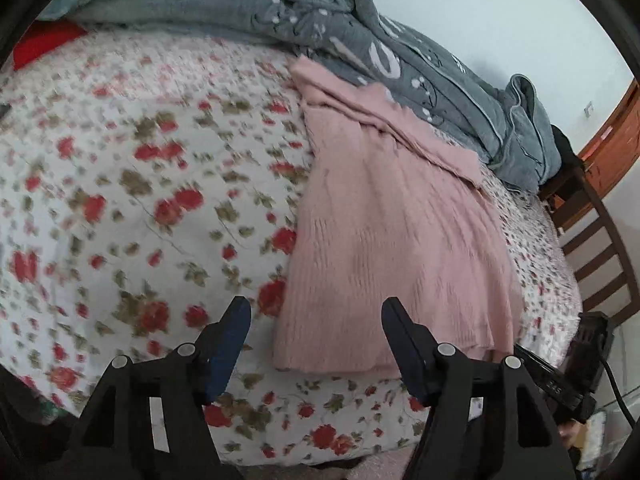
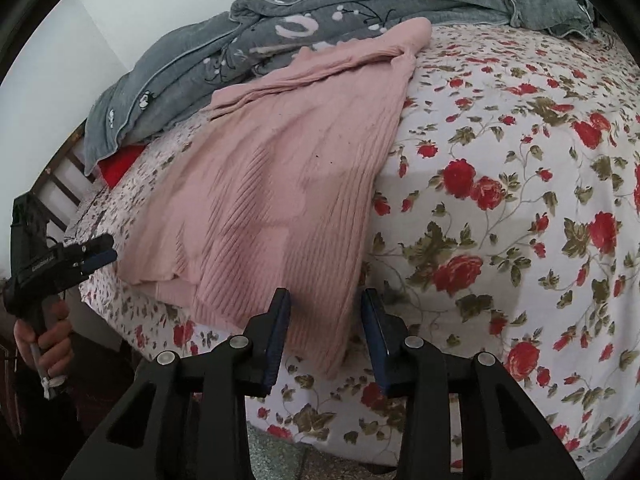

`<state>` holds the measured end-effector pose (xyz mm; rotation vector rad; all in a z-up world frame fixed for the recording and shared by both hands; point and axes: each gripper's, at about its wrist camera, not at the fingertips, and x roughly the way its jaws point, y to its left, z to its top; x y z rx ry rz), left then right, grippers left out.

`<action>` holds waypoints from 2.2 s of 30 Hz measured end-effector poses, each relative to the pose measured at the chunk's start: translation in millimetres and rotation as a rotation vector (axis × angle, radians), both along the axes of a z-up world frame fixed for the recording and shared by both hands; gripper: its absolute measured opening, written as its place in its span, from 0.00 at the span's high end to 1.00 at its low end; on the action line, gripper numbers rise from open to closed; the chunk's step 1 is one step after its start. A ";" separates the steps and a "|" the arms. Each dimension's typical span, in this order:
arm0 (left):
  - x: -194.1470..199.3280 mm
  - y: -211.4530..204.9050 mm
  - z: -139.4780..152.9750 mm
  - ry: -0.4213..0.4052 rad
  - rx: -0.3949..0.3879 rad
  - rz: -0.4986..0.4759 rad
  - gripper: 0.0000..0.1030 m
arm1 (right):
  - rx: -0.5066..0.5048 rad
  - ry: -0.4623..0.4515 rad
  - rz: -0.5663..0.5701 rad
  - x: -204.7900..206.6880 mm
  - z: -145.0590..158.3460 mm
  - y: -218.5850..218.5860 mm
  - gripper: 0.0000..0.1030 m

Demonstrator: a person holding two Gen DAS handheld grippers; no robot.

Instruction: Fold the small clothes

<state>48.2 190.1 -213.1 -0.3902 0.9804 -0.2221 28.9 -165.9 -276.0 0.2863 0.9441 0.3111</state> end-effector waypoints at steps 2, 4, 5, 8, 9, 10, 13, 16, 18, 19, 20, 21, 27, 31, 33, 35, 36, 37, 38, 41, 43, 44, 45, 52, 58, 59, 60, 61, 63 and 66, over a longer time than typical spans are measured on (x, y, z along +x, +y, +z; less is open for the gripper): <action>4.6 -2.2 -8.8 0.032 -0.010 -0.003 0.42 | 0.003 0.001 -0.004 1.7 0.9 -0.7 0.82; 9.6 -5.6 -16.9 0.063 -0.015 -0.008 0.66 | 0.009 0.002 0.012 3.2 2.6 -0.8 0.94; 11.3 -6.2 -19.3 0.070 -0.021 -0.012 0.71 | 0.027 0.007 0.020 4.2 4.0 -0.9 0.94; 14.4 -4.1 -14.9 0.079 -0.065 -0.028 0.93 | 0.056 -0.027 0.023 1.6 14.7 -2.1 0.95; 14.9 -1.6 -10.6 0.074 -0.081 -0.023 0.93 | 0.064 -0.046 0.027 1.0 21.5 -2.7 0.95; 15.7 1.2 -2.1 0.056 -0.093 -0.021 0.93 | 0.068 -0.062 0.029 0.4 27.1 -3.8 0.95; 20.2 3.1 26.9 -0.007 -0.104 -0.013 0.93 | 0.092 -0.137 0.043 3.9 55.5 -7.6 0.95; 29.9 0.2 58.1 -0.067 -0.118 -0.005 0.93 | 0.105 -0.195 0.052 17.5 83.8 -11.1 0.95; 38.6 -3.1 75.2 -0.099 -0.116 0.000 0.93 | 0.117 -0.232 0.050 32.1 102.1 -13.3 0.95; 47.1 -6.8 86.1 -0.118 -0.113 0.002 0.93 | 0.126 -0.240 0.047 39.8 108.8 -16.2 0.95; 53.2 -9.5 93.6 -0.131 -0.108 0.006 0.93 | 0.135 -0.246 0.044 45.4 114.1 -17.4 0.95; 61.4 -12.7 100.9 -0.143 -0.103 0.011 0.93 | 0.151 -0.254 0.042 54.5 120.9 -19.9 0.95; 110.4 -22.9 122.0 -0.166 -0.113 0.036 0.93 | 0.183 -0.293 0.024 106.7 148.4 -30.5 0.95; 151.4 -28.9 126.0 -0.169 -0.097 0.049 0.93 | 0.203 -0.294 -0.004 145.4 154.2 -40.5 0.95; 171.7 -29.7 126.4 -0.168 -0.094 0.059 0.93 | 0.213 -0.281 -0.026 168.7 153.1 -47.1 0.95; 189.9 -30.8 126.4 -0.164 -0.094 0.073 0.93 | 0.224 -0.268 -0.042 186.9 151.3 -52.4 0.95; 199.2 -30.5 125.5 -0.162 -0.096 0.078 0.93 | 0.229 -0.260 -0.051 198.2 149.5 -54.9 0.95; 211.8 -31.9 123.4 -0.156 -0.094 0.083 0.93 | 0.229 -0.255 -0.059 209.8 147.7 -56.8 0.95; 220.6 -33.2 121.9 -0.150 -0.089 0.084 0.93 | 0.228 -0.251 -0.063 217.5 146.0 -58.3 0.95; 255.5 -39.7 112.2 -0.126 -0.076 0.068 0.93 | 0.229 -0.238 -0.073 247.6 138.6 -59.8 0.95; 274.8 -42.6 104.6 -0.114 -0.076 0.058 0.93 | 0.229 -0.223 -0.080 271.6 129.1 -60.1 0.95; 283.4 -43.5 100.8 -0.110 -0.078 0.057 0.93 | 0.231 -0.216 -0.083 280.3 125.4 -60.6 0.95; 290.5 -44.3 97.9 -0.106 -0.080 0.055 0.93 | 0.235 -0.208 -0.088 291.6 120.6 -60.9 0.95; 350.4 -40.7 70.4 -0.043 -0.105 0.072 0.93 | 0.216 -0.148 -0.101 358.0 99.8 -63.5 0.94; 378.5 -23.6 35.8 0.072 -0.154 0.110 0.62 | 0.207 -0.034 -0.148 397.9 64.3 -80.2 0.71; 376.7 -21.8 35.1 0.062 -0.153 0.116 0.48 | 0.212 -0.040 -0.154 396.7 63.9 -83.7 0.66; 372.5 -19.8 35.6 0.037 -0.142 0.132 0.32 | 0.200 -0.051 -0.160 393.3 65.4 -86.5 0.63; 369.7 -18.3 37.3 0.017 -0.129 0.138 0.32 | 0.189 -0.061 -0.162 391.0 66.8 -87.6 0.61; 365.2 -18.0 39.9 0.005 -0.109 0.129 0.32 | 0.145 -0.078 -0.157 384.3 71.5 -86.6 0.61; 360.0 -18.2 40.5 0.024 -0.089 0.125 0.32 | 0.090 -0.076 -0.137 375.9 76.2 -82.9 0.61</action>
